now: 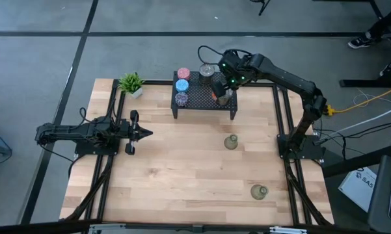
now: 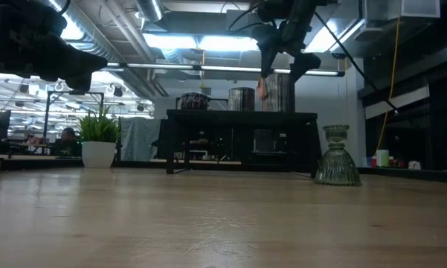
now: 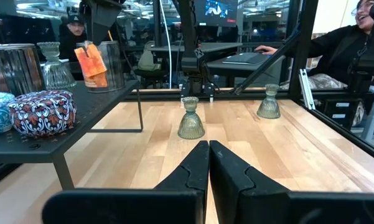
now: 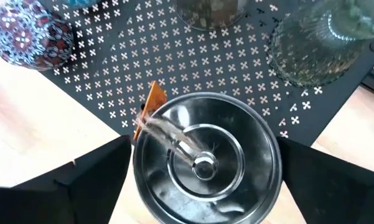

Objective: Pick & Place candle stick holders
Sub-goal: Put the silver scented candle on the shelf

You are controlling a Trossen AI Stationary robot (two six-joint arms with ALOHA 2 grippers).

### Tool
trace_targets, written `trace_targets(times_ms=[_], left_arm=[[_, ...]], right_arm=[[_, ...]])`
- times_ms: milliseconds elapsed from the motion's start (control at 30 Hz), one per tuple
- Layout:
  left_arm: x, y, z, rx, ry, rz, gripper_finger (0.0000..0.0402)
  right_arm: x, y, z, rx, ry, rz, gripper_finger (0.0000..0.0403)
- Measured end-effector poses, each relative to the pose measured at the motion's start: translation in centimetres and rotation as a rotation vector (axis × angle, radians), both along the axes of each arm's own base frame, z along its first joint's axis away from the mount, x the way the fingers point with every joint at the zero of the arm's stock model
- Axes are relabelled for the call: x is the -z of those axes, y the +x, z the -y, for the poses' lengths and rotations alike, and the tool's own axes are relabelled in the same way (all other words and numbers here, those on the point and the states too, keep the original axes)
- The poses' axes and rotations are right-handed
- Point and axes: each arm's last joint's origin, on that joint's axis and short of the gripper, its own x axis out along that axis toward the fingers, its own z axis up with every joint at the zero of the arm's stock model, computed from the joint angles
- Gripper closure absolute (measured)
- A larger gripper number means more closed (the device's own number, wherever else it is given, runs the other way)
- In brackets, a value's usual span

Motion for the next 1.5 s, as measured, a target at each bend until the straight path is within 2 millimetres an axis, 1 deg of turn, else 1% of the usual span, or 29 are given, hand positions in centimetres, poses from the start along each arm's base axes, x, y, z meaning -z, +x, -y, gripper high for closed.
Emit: trace_targets(times_ms=[167, 400, 567, 700, 800, 933, 1200, 1500], left_arm=[[0.0, 0.0, 0.0, 0.000, 0.000, 0.001, 0.0395], [0.0, 0.0, 0.0, 0.000, 0.000, 0.000, 0.0393], [0.0, 0.0, 0.0, 0.000, 0.000, 0.000, 0.0395], [0.0, 0.0, 0.0, 0.000, 0.000, 0.001, 0.0393], [0.0, 0.0, 0.0, 0.000, 0.000, 0.000, 0.0395], [0.0, 0.0, 0.0, 0.000, 0.000, 0.000, 0.0395], [0.0, 0.0, 0.0, 0.000, 0.000, 0.000, 0.0395], [0.0, 0.0, 0.0, 0.000, 0.000, 0.001, 0.0395]], right_arm=[[-0.8, -0.3, -0.3, -0.004, -0.018, 0.035, 0.0008], [-2.8, -1.4, -1.0, -0.024, -0.083, 0.105, 0.0008], [-3.3, -2.5, -1.9, -0.041, -0.110, 0.034, 0.0011], [-3.4, -3.3, -2.4, -0.034, -0.118, -0.036, 0.0029], [-3.4, -3.8, -2.6, -0.030, -0.119, -0.078, 0.0056], [-3.3, -4.0, -2.7, -0.032, -0.108, -0.104, 0.0104], [-3.2, -3.9, -3.0, -0.097, -0.122, -0.122, 0.0204], [-3.3, -4.0, -3.4, -0.125, -0.130, -0.119, 0.0309]])
